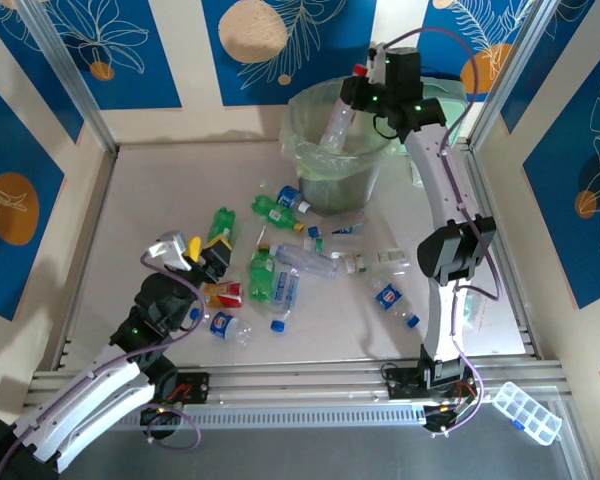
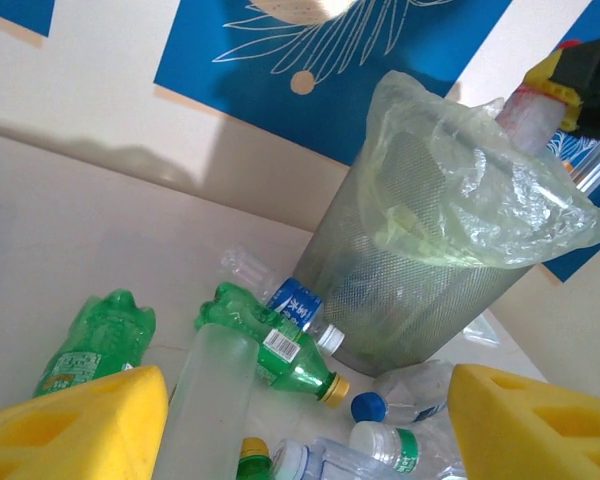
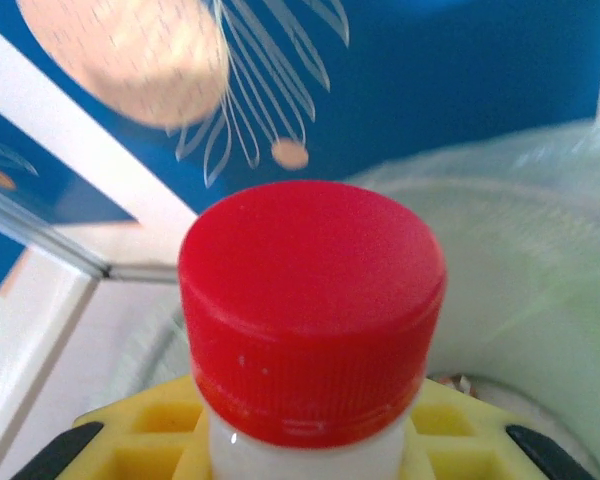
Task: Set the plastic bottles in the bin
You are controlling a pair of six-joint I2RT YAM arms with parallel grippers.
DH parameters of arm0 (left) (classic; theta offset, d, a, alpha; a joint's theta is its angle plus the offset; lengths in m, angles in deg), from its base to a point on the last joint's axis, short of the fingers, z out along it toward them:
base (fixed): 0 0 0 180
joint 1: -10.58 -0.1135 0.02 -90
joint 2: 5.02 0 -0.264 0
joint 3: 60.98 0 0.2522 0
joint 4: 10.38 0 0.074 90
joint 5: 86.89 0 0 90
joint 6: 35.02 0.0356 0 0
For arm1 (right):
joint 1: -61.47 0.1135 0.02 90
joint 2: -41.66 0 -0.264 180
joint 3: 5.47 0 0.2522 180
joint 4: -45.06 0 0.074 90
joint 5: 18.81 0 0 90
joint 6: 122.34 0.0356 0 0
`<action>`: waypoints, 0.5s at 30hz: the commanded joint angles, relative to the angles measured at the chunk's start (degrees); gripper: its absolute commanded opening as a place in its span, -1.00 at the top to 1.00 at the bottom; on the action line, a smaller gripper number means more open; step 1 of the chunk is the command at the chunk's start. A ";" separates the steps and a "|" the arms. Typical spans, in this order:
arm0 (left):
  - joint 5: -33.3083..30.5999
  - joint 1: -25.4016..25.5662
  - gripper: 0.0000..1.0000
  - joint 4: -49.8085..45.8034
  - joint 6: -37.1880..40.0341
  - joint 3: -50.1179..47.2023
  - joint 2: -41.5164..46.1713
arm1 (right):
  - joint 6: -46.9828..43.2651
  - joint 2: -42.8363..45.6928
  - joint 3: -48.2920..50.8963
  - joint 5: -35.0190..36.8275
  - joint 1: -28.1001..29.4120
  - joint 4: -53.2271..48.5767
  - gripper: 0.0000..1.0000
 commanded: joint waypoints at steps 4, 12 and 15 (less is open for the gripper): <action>-2.57 0.45 -0.48 -2.14 -1.64 2.38 -0.33 | -4.73 -6.72 -3.98 -1.00 1.98 -9.25 0.36; -3.48 0.42 -0.49 -3.17 -1.54 3.05 -1.37 | -7.11 -11.23 -3.62 2.37 2.57 -11.37 0.09; -3.86 0.40 -0.49 -3.43 -1.39 3.23 -1.79 | -7.49 -11.64 -4.90 3.64 2.60 -12.48 -0.15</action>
